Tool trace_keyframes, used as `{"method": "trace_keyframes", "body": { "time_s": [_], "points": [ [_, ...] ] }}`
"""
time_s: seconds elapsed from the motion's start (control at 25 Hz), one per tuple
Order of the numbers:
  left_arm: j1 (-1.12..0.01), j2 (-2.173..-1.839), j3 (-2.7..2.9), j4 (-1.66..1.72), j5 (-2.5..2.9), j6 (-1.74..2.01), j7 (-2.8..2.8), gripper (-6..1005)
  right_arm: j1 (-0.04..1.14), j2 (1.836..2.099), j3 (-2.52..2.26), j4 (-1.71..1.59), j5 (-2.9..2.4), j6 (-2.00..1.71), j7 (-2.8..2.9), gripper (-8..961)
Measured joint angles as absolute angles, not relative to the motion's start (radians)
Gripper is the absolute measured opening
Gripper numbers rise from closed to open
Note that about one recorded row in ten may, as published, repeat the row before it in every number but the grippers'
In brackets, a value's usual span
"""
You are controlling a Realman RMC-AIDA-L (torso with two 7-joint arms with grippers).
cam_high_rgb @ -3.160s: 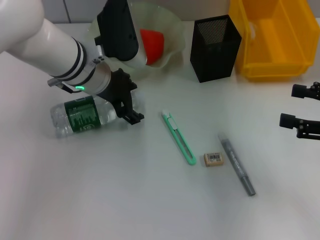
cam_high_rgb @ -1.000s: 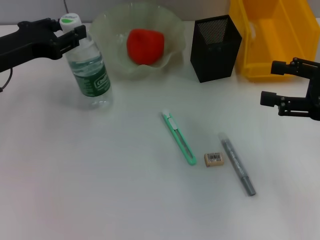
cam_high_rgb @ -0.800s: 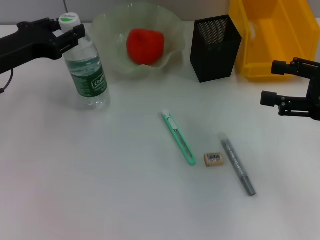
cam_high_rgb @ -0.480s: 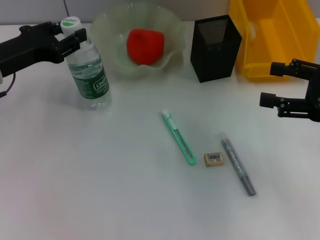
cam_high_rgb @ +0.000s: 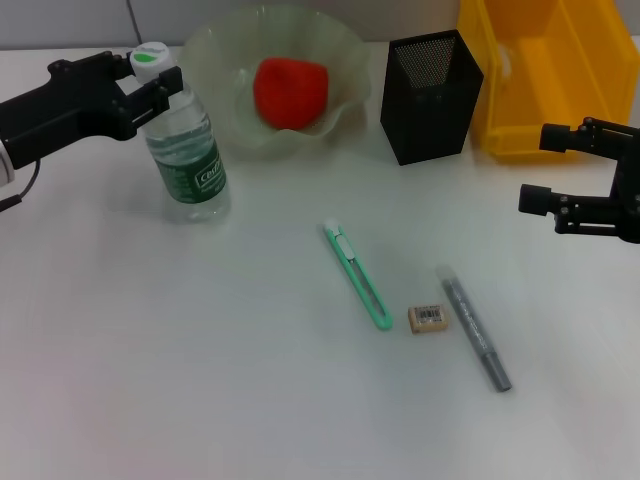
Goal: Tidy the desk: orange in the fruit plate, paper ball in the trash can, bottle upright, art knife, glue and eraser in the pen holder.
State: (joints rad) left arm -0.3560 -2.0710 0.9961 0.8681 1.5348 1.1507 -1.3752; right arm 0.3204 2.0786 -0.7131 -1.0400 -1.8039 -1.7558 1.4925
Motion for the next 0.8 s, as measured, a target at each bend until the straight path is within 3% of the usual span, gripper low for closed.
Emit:
{"method": "trace_keyframes", "body": {
  "time_s": [0.2,0.8],
  "points": [
    [-0.355,-2.072,1.0,0.855,1.533,1.159,-1.347,480,0.321,2.079,-0.713,-1.039,-1.804,-1.756,1.493,779],
    [-0.28,-2.064,0.904,0.948,1.48,1.333,-1.338,759,0.323,2.081,-0.739,-1.139,-1.821,-1.753,1.619,772]
  ]
}}
